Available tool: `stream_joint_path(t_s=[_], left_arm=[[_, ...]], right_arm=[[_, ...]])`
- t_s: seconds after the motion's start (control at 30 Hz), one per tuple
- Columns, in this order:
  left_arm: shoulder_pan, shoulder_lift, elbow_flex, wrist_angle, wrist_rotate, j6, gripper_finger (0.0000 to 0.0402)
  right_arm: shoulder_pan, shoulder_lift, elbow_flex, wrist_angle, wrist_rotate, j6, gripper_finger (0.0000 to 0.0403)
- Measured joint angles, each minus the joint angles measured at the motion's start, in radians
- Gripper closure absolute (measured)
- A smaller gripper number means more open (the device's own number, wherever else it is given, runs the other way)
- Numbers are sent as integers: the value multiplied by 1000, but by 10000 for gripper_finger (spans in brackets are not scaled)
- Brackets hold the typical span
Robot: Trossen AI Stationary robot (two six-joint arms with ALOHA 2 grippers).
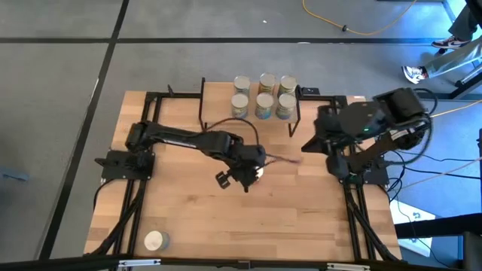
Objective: Pick and place cans onto a shelf
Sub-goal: Put the canned pineapple on the shelf
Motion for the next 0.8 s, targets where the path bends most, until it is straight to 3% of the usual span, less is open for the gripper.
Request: stream_joint_path(t_s=[0.33, 0.8], left_arm=[[0, 111, -3, 49, 6, -1, 333], [2, 125, -2, 57, -65, -57, 333]], right_arm=[[17, -30, 1, 1, 43, -11, 384], [17, -29, 1, -2, 40, -37, 384]])
